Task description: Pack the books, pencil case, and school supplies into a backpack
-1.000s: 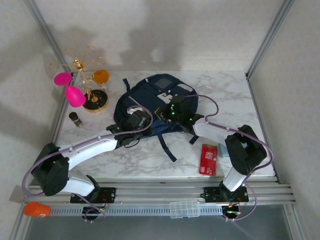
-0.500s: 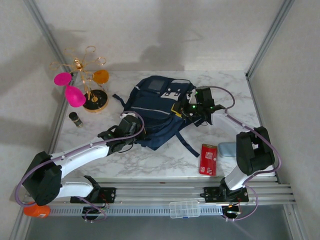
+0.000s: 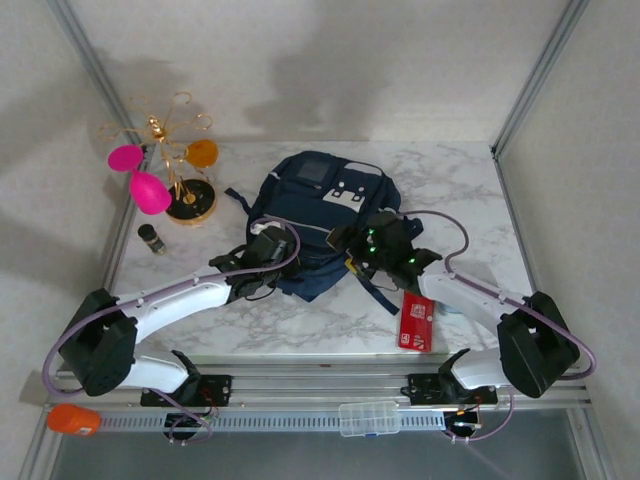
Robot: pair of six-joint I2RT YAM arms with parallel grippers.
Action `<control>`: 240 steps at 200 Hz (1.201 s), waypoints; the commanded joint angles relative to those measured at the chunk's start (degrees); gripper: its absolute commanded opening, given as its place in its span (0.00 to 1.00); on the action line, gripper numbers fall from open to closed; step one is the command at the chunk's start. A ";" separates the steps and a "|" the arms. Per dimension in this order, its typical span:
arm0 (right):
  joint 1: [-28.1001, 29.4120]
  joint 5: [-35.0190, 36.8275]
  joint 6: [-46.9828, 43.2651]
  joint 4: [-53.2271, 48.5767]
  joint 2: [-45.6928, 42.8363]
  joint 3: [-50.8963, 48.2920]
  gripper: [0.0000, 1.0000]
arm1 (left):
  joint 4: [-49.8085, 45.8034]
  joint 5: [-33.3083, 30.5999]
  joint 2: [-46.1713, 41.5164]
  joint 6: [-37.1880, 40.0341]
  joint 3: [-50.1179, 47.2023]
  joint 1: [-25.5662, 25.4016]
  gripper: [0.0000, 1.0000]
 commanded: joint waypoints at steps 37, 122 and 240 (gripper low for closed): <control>5.75 16.88 14.49 3.79 7.65 5.38 0.72 | 2.03 -0.22 1.38 -0.99 2.61 -1.33 0.00; 3.09 9.60 -8.30 11.98 15.18 11.18 0.00 | -3.49 -2.75 -0.80 -0.04 2.94 -1.64 0.00; -23.50 -22.58 -36.46 -0.38 13.61 14.80 0.03 | -11.13 -8.67 -8.00 1.75 -4.17 3.42 0.00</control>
